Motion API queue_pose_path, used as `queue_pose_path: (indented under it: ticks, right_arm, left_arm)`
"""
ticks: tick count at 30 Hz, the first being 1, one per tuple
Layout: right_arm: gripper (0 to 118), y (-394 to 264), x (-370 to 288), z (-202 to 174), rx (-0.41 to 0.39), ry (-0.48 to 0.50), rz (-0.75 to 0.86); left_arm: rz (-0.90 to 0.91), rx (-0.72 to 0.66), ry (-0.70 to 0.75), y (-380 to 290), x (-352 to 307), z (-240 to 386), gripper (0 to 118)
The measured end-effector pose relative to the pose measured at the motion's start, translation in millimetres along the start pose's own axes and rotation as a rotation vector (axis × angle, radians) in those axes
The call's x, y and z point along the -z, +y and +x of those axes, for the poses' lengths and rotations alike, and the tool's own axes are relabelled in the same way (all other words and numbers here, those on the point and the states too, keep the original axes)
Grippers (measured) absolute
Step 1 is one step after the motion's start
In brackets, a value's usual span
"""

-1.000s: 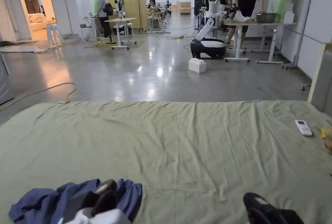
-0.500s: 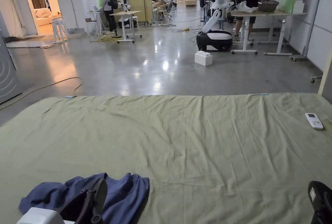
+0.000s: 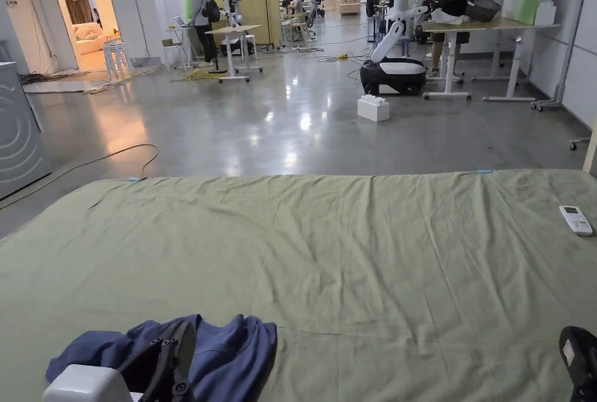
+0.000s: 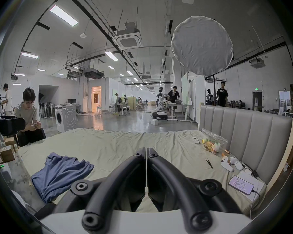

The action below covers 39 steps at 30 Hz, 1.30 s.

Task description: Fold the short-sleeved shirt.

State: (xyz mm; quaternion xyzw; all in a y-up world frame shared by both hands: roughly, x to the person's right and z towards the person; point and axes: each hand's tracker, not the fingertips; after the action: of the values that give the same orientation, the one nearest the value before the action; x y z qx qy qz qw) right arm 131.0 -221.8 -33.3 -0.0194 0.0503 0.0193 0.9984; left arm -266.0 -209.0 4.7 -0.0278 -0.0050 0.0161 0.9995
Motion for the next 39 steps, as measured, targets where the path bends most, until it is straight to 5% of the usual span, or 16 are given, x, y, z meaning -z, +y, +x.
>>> queue_pose_path:
  ticks: [14, 16, 19, 21, 25, 33, 39]
  right_arm:
    - [2, -2, -4, -5, -0.032, 0.014, -0.016]
    - [2, -4, -5, -3, -0.041, 0.019, -0.021]
    - [2, -13, -5, 1, -0.031, 0.022, -0.038]
    - [2, -23, -3, 3, -0.003, 0.022, -0.069]
    - [2, -47, 6, 9, 0.067, 0.010, -0.196]
    - [2, -71, 16, 17, 0.057, -0.015, -0.300]
    - [2, -74, 31, 13, -0.030, -0.062, -0.419]
  left_arm:
    - [-0.030, -0.013, 0.020, 1, -9, -18, 2]
    - [-0.059, -0.030, 0.045, 0, -8, -28, 18]
    - [-0.124, -0.061, 0.082, -5, 0, -50, 66]
    - [-0.186, -0.077, 0.079, -16, 13, -68, 78]
    - [-0.365, -0.060, 0.057, -47, 61, -94, 78]
    - [-0.703, -0.106, 0.091, -147, 202, -146, 79]
    - [-0.799, -0.125, 0.061, -197, 269, -156, 79]
